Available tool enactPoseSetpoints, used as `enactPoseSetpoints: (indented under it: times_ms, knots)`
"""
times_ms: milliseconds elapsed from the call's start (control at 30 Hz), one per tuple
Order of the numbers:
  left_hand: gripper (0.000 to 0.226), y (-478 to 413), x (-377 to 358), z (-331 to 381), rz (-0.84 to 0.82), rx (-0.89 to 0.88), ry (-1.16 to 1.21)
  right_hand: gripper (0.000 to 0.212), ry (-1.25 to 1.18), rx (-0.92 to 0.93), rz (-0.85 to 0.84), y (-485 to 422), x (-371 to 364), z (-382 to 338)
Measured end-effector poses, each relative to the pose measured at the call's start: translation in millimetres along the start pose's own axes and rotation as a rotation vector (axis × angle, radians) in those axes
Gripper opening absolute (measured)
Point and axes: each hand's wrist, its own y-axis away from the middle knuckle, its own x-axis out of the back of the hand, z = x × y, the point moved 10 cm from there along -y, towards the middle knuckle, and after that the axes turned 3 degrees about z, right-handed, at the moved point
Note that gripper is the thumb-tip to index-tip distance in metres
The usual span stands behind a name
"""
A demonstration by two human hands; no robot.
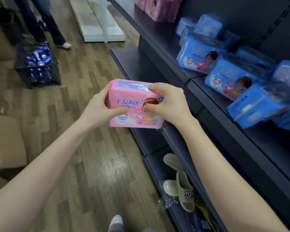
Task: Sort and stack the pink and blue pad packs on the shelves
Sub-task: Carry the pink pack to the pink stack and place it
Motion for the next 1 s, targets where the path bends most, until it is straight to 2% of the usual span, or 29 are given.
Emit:
enactPoseSetpoints:
  times_ms: [267,500,767,1000]
  knots:
    - [0.085,-33,41,-32,0.119,0.063,0.023,0.054,-0.033,0.050,-0.121,-63,-45,-13]
    - [0.063,-83,72,-47,0.264,0.102,0.004,0.054,-0.078,0.140,-0.199,-138,-73,-20]
    - [0.064,-152,94,-50,0.382,0.145,0.007,0.053,-0.099,0.228,-0.305,-232,-93,-23]
    - [0.066,-184,113,-57,0.474,0.153,0.010,0.053,-0.119,0.279,-0.373,-281,-116,-30]
